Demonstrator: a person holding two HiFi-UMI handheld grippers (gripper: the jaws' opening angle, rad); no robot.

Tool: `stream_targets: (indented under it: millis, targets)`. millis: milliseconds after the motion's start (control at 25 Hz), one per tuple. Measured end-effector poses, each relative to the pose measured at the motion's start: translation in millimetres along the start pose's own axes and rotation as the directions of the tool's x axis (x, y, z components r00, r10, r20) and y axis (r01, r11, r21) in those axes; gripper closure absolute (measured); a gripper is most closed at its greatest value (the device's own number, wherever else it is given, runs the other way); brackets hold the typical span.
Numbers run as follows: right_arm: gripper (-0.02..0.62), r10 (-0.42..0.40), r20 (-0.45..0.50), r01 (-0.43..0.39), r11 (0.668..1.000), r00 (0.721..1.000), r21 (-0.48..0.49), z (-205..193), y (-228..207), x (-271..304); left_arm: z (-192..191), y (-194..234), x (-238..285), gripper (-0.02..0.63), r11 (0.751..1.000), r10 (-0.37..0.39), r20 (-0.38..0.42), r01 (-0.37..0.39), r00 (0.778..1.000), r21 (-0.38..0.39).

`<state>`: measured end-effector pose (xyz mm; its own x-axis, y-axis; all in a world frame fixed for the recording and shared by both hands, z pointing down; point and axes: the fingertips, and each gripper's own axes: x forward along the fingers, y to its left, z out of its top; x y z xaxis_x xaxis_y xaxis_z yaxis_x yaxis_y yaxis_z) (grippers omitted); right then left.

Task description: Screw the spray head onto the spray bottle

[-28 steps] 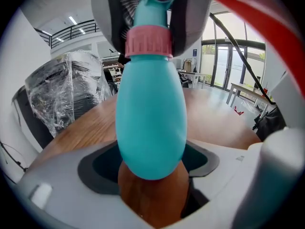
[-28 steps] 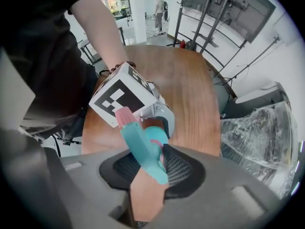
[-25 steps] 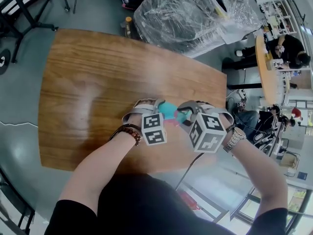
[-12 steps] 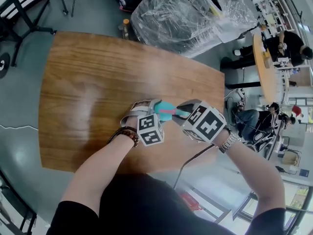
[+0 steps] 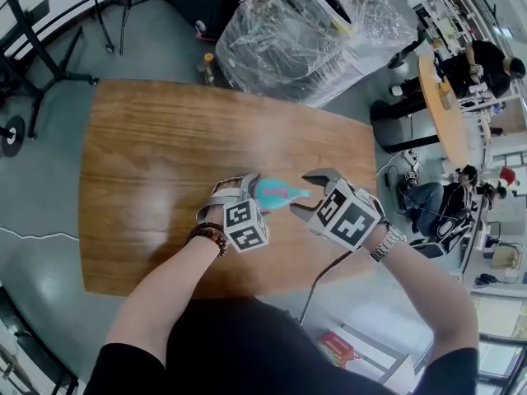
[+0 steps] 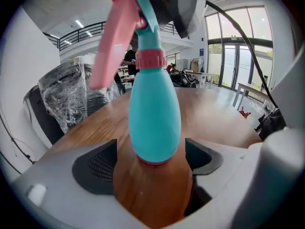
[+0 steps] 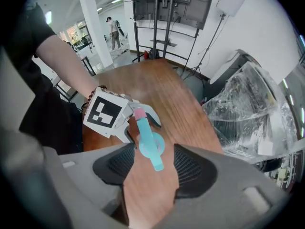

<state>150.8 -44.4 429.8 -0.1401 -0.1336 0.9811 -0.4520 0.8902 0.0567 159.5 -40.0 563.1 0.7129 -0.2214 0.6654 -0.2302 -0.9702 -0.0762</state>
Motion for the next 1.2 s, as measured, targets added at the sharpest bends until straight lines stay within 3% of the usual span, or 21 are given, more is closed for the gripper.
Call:
stream_targets:
  millis: [120,360,640,800,1040,1200]
  targets:
    - [0.354,-0.041,0.063,0.038,0.998,0.997,0.048,-3,-7,-19,-2,6,-16,0.135,1.0,0.021,-0.006,-0.021,1.0,0.0]
    - [0.354,-0.13,0.198,0.093,0.978,0.972,0.188,-25,-3,-47,12,7,-57,0.21,0.996,0.073,0.037,-0.071,0.997,-0.045]
    - [0.362,-0.23,0.395,0.079,0.928,0.89,0.364,-26,21,-42,22,1,-98,0.296,0.991,0.094,0.059,-0.088,0.994,-0.102]
    - [0.434,-0.293,0.49,0.047,0.89,0.821,0.454,-23,36,-56,40,-16,-120,0.402,0.979,0.075,0.102,-0.054,0.992,-0.195]
    - [0.601,-0.443,0.576,0.08,0.834,0.687,0.546,-21,38,-69,83,-21,-147,0.5,0.96,0.114,0.223,-0.05,0.968,-0.276]
    - [0.601,-0.491,0.632,0.055,0.813,0.6,0.579,-17,38,-80,103,-24,-157,0.568,0.958,0.137,0.274,-0.057,0.952,-0.28]
